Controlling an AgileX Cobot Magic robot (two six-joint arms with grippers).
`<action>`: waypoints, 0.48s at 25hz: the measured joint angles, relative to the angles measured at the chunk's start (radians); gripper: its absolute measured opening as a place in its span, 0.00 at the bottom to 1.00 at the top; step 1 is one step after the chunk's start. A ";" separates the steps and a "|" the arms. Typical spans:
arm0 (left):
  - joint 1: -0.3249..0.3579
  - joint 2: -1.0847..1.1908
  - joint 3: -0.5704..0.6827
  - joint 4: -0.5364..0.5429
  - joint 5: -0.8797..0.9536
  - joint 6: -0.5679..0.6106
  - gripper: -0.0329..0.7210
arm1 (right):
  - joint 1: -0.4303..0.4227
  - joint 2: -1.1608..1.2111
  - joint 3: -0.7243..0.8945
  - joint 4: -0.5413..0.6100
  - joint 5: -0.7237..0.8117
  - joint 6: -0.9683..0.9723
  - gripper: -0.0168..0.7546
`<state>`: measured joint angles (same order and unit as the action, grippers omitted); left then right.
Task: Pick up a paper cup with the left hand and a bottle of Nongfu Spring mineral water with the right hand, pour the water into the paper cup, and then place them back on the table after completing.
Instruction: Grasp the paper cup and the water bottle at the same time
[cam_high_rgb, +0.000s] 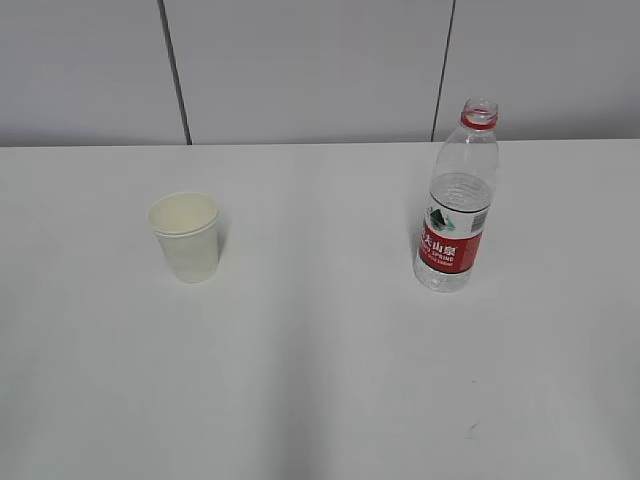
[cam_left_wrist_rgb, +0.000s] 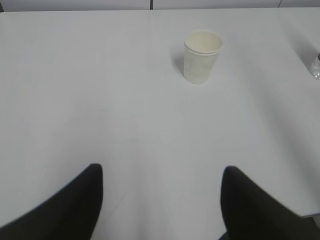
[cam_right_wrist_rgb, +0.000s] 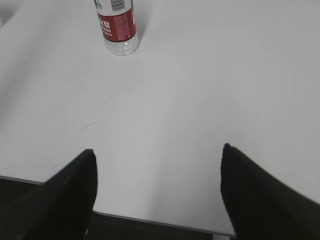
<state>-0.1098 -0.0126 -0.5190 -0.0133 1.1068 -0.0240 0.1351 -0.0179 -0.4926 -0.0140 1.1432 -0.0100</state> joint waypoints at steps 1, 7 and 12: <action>0.000 0.000 0.000 0.000 0.000 0.000 0.65 | 0.000 0.000 0.000 0.000 0.000 0.000 0.76; 0.000 0.000 0.000 0.001 0.000 0.000 0.63 | 0.000 0.000 0.000 0.000 0.000 0.000 0.76; 0.000 0.000 0.000 0.001 0.000 0.000 0.63 | 0.000 0.000 0.000 0.000 0.000 0.000 0.76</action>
<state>-0.1098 -0.0126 -0.5190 -0.0125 1.1068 -0.0240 0.1351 -0.0179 -0.4926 -0.0140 1.1432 -0.0100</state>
